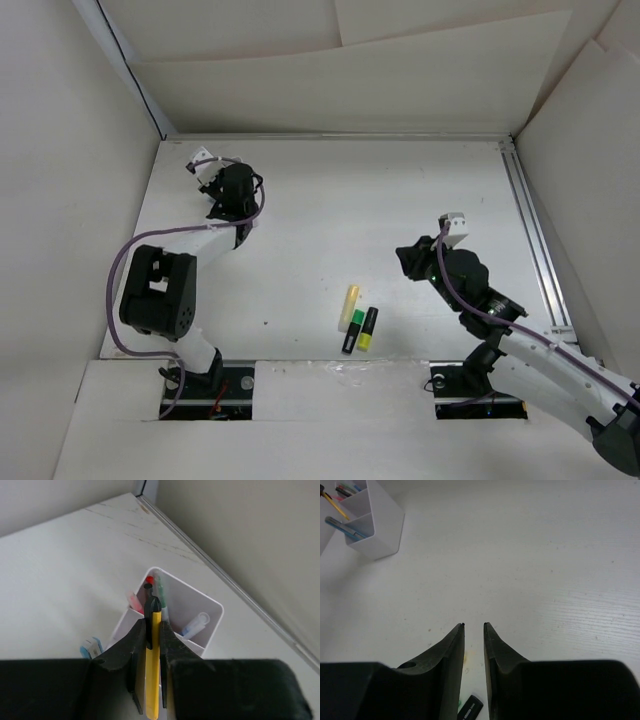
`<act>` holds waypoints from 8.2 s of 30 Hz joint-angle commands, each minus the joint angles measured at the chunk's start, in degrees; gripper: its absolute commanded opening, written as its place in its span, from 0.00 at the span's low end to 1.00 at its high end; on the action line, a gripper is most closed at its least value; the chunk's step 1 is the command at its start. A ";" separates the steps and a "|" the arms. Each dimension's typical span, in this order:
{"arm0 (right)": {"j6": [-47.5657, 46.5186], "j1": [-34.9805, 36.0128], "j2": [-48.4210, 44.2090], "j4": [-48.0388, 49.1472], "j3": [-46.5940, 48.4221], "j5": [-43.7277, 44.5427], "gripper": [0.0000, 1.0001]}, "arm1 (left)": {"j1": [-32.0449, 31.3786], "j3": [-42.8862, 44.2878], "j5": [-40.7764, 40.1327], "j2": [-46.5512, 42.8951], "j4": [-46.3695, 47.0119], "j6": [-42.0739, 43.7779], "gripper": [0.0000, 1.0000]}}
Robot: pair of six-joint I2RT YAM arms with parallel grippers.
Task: Sort the stationery into containers
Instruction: Place the pen in the storage box, then pick up the stationery from the center of the board, then place the stationery in the storage box.
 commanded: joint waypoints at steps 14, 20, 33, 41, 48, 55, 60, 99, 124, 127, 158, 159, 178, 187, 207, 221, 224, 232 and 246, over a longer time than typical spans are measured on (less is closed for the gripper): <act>-1.31 -0.35 -1.90 4.67 0.84 -2.86 0.27 | -0.18 4.23 -7.03 8.18 10.12 14.00 0.00; -1.31 -0.35 -2.43 4.67 0.84 -2.86 0.27 | -2.12 4.23 -9.75 8.19 13.28 17.78 0.00; -1.83 -0.35 -4.54 4.67 0.31 -2.86 0.27 | -2.73 5.63 -10.28 9.24 11.62 18.50 0.00; -1.83 -0.35 -5.68 4.67 -0.21 -2.25 0.27 | -2.73 9.42 -10.81 11.71 7.14 18.50 0.00; -1.83 -0.35 -6.21 4.67 -0.22 -1.72 0.27 | -2.73 7.75 -12.30 10.48 5.47 18.50 0.00; -1.83 -0.35 -7.34 4.67 -0.22 -2.25 0.27 | -2.73 7.04 -12.13 11.70 3.18 19.02 0.00; -1.83 -0.35 -7.88 4.67 -0.22 -2.25 0.27 | -2.73 5.81 -12.13 12.23 4.05 19.02 0.00; -1.83 -0.35 -7.88 4.15 -0.22 -2.17 0.29 | -9.93 7.04 -7.40 -7.27 -13.68 4.97 0.31; -1.31 -0.88 -5.15 3.09 0.40 0.12 0.10 | -21.70 1.31 18.61 -13.71 -25.46 -2.26 0.00; -0.70 -0.88 -5.68 2.04 0.40 2.83 0.20 | -27.42 3.17 26.40 -9.57 -28.71 2.04 0.00; 2.21 -1.40 -5.15 -2.54 1.45 7.59 0.45 | -46.85 8.19 32.51 6.25 -39.27 -1.38 0.44; 2.21 -1.40 -5.15 -2.54 1.45 7.59 0.45 | -47.38 8.88 33.13 6.26 -39.27 -0.32 0.45; 2.21 -1.40 -6.74 -2.54 1.45 8.65 0.45 | -48.79 14.07 39.20 14.51 -38.39 15.24 0.46; 2.21 -1.40 -7.26 -2.54 1.45 8.65 0.45 | -48.79 13.55 37.36 14.52 -37.87 15.24 0.07; 2.21 -1.93 -6.12 -1.48 0.92 4.88 0.45 | -19.89 4.24 25.67 -12.28 -26.18 -4.87 0.00; 1.68 -1.93 -6.12 0.10 0.92 2.76 0.46 | -4.41 9.31 -2.90 -11.33 -6.67 8.03 0.00; 1.68 -2.46 -6.12 0.71 0.40 2.15 0.46 | -0.46 10.90 -2.90 -7.20 -6.66 8.57 0.00; 0.63 -2.46 -6.12 1.24 0.40 1.09 0.46 | 4.65 11.53 -3.87 -1.48 -2.18 13.05 0.00; 0.10 -2.46 -6.13 2.91 -0.13 -0.58 0.46 | 5.18 16.61 -2.10 0.62 -0.34 14.88 0.00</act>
